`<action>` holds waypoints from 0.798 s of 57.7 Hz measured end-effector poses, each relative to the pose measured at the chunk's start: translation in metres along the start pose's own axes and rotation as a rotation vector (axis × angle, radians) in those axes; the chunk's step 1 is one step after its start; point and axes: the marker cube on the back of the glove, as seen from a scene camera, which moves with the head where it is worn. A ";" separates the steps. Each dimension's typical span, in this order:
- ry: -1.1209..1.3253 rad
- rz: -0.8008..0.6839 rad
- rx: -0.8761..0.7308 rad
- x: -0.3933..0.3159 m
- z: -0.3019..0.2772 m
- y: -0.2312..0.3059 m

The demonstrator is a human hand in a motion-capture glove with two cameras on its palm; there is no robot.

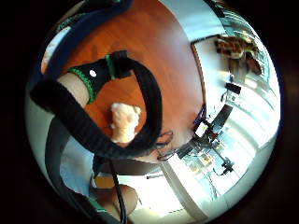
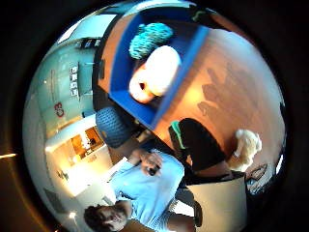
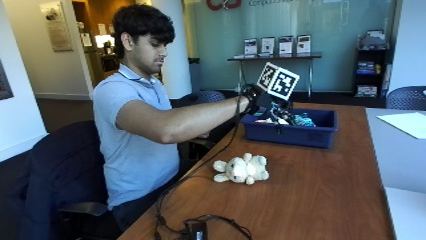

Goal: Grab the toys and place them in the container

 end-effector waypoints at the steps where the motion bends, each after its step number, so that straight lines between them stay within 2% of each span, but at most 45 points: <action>1: -0.002 0.006 -0.001 0.006 0.005 0.005; 12: 0.027 0.101 -0.118 0.063 0.078 0.055; 23: 0.019 0.126 -0.207 0.086 0.150 0.059; 26: -0.028 0.107 -0.146 0.087 0.162 0.055; 33: -0.091 0.050 0.127 0.082 0.163 0.041; 46: -0.147 -0.003 0.254 0.068 0.115 0.020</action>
